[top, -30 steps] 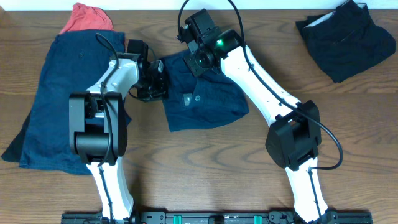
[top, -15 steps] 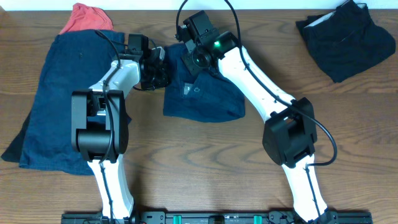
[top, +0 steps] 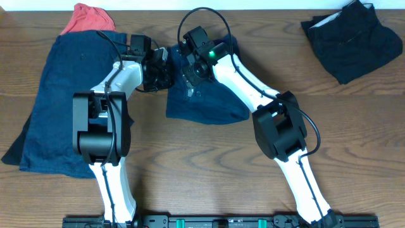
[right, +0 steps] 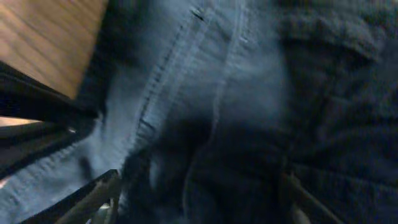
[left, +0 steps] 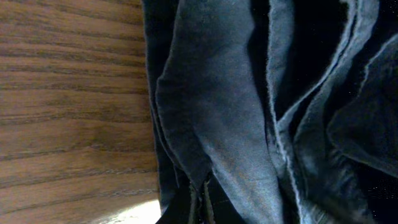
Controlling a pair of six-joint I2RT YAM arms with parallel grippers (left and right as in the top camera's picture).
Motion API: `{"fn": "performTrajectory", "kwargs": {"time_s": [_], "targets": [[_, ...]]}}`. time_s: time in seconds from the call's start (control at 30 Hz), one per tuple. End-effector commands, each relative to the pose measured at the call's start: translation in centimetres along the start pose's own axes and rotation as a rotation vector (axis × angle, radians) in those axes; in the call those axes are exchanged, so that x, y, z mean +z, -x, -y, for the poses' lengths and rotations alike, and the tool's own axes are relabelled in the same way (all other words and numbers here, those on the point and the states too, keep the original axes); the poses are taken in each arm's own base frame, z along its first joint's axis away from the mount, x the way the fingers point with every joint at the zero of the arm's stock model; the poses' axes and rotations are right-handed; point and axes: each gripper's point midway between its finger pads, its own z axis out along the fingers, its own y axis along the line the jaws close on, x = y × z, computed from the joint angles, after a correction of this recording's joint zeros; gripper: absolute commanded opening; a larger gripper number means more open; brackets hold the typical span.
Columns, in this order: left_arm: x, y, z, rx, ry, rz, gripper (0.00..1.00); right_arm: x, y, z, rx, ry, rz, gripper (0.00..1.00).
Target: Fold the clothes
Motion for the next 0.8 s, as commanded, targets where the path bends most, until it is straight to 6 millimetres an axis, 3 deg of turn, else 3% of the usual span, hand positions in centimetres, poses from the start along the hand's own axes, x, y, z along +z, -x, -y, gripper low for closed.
{"fn": "performTrajectory", "kwargs": {"time_s": [0.0, 0.33, 0.53, 0.63, 0.7, 0.77], "targets": [[1.1, -0.8, -1.0, -0.02, 0.026, -0.028, 0.06, -0.4, 0.5, -1.4, -0.018, 0.012, 0.012, 0.81], [1.1, -0.8, -1.0, -0.02, 0.026, -0.028, 0.06, 0.6, 0.2, -2.8, -0.04, 0.02, 0.008, 0.8], [1.1, -0.8, -1.0, -0.021, 0.026, -0.028, 0.06, 0.9, -0.1, -2.2, -0.021, -0.01, -0.001, 0.37], [1.1, -0.8, -1.0, -0.021, 0.026, -0.028, 0.06, 0.9, -0.4, -1.4, -0.021, -0.058, -0.012, 0.26], [1.1, -0.8, -1.0, -0.021, 0.026, -0.028, 0.06, 0.9, -0.5, -1.4, -0.021, -0.062, -0.018, 0.26], [1.1, -0.8, -1.0, -0.021, 0.026, -0.028, 0.06, 0.9, -0.5, -1.6, -0.018, -0.049, -0.018, 0.36]]}}
